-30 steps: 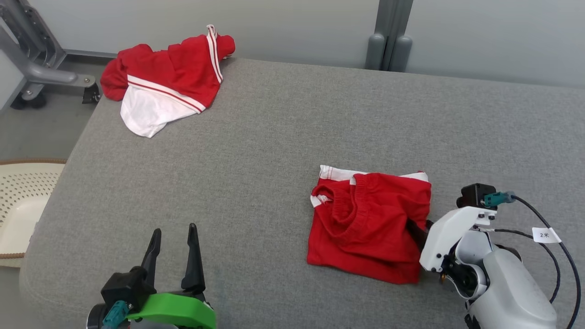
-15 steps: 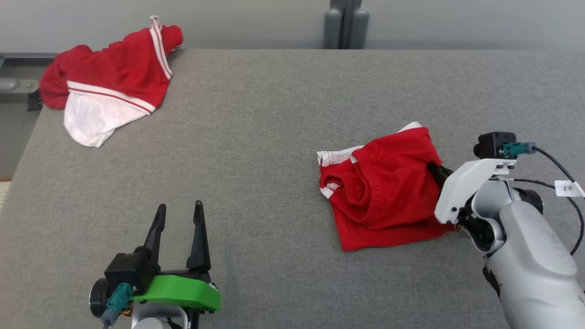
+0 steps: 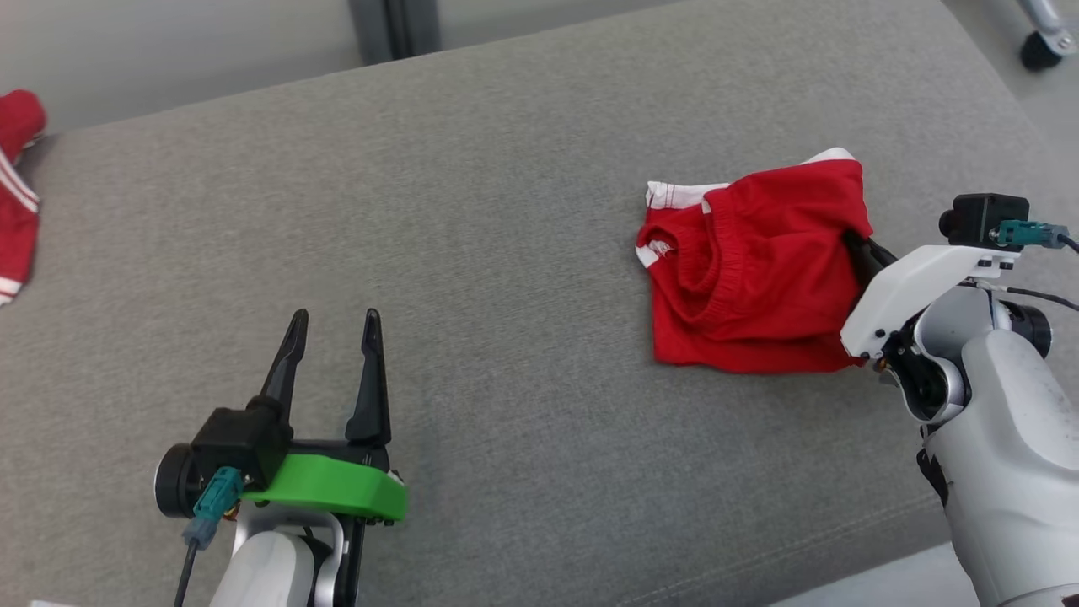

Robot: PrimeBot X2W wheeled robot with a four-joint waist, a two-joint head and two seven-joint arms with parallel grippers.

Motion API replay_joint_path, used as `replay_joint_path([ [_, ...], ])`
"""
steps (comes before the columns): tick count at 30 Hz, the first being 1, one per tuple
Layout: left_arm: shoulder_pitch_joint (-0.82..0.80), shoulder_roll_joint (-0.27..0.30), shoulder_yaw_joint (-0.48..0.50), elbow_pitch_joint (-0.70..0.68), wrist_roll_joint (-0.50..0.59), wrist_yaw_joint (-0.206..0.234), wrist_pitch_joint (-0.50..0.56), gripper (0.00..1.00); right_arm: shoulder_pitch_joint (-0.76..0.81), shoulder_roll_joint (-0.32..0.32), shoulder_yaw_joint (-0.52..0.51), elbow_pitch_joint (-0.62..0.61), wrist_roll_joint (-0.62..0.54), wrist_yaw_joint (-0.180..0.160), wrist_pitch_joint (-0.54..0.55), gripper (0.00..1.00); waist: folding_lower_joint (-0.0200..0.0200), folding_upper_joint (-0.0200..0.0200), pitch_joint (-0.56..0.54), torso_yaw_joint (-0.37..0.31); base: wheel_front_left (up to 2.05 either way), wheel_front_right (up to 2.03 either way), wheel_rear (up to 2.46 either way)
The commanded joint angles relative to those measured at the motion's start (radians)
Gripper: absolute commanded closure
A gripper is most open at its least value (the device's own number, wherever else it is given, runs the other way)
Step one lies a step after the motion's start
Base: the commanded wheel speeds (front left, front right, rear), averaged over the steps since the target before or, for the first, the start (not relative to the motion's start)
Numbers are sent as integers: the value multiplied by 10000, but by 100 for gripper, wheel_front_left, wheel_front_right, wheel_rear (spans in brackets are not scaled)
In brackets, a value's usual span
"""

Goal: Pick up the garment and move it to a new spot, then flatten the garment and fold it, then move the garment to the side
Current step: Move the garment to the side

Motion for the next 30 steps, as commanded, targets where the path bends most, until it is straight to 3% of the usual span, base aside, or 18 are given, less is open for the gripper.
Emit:
replay_joint_path([
  [1,-206,139,-6,-96,125,-23,65,0,-170,156,64,80,44,-8,-162,100,0,-1,936,-1434,0,0,0],
  [7,-438,255,-128,-381,185,-41,281,0,-538,318,133,524,-143,-8,-897,100,0,-1,1230,-1485,0,0,0],
  [15,-569,339,-129,-828,222,98,320,0,-1695,-53,283,1276,-531,-10,-1654,100,0,-1,1584,-794,0,0,0],
  [30,-823,443,-422,-1882,428,168,480,0,-3780,-2570,-570,3029,-1643,-11,-1950,100,0,-1,2371,467,0,0,0],
])
